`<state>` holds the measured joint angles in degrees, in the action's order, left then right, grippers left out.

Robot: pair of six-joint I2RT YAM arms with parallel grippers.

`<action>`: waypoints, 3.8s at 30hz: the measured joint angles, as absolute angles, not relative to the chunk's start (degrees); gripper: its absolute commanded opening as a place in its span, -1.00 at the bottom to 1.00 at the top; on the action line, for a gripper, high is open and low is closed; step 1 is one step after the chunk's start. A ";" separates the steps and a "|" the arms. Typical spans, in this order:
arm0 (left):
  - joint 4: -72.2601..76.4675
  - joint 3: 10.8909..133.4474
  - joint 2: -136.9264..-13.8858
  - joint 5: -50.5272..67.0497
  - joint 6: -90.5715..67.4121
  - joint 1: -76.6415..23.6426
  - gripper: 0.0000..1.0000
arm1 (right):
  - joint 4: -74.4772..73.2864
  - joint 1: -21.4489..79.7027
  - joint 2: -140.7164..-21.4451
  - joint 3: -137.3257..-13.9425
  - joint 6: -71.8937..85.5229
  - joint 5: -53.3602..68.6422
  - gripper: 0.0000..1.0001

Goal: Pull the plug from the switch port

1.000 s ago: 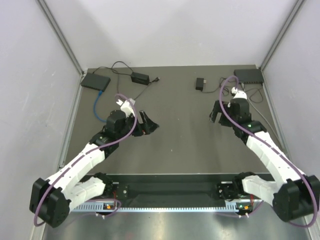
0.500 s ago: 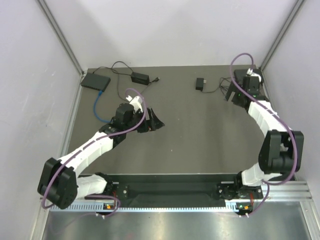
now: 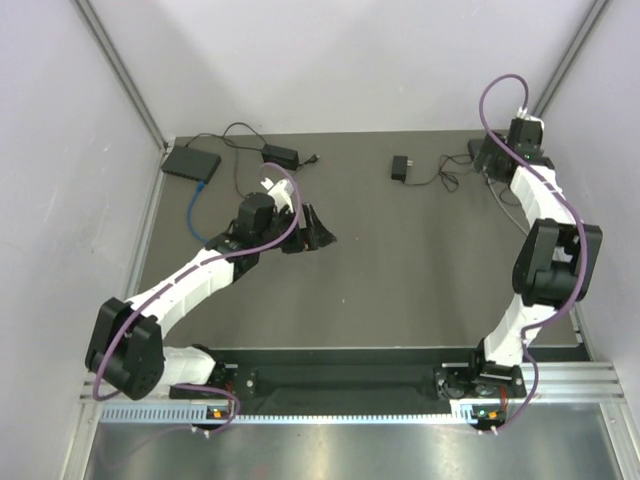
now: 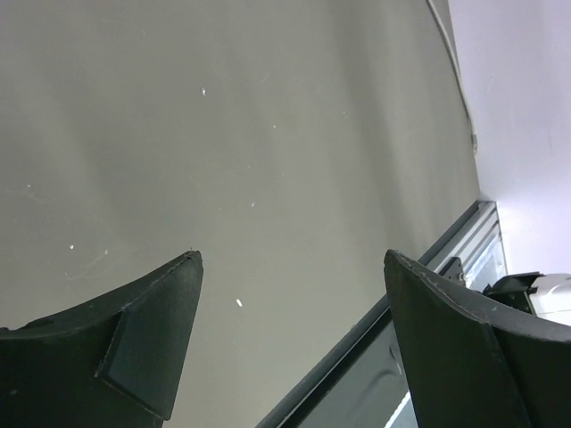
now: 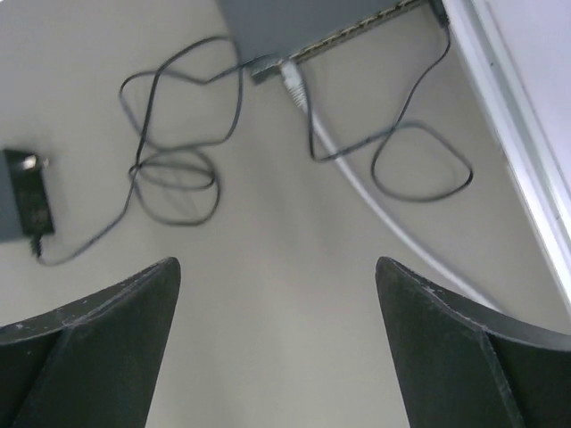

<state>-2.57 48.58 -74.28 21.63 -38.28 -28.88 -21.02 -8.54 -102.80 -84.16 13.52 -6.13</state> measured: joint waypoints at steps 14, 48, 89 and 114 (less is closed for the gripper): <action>-2.66 51.40 -77.95 23.22 -35.75 -28.01 0.74 | -24.58 -9.39 -122.34 -102.35 9.41 -6.96 0.21; -3.25 51.96 -80.16 24.21 -34.37 -28.01 0.74 | -29.47 -11.20 -139.96 -122.04 5.61 -3.70 -0.15; -3.88 65.12 -91.61 31.20 -37.98 -29.74 0.30 | -30.20 -3.99 -102.04 -68.27 4.14 -2.15 -1.00; -5.65 69.69 -93.93 32.60 -37.76 -30.17 0.33 | -34.87 0.05 -94.65 -74.52 7.77 -5.87 0.11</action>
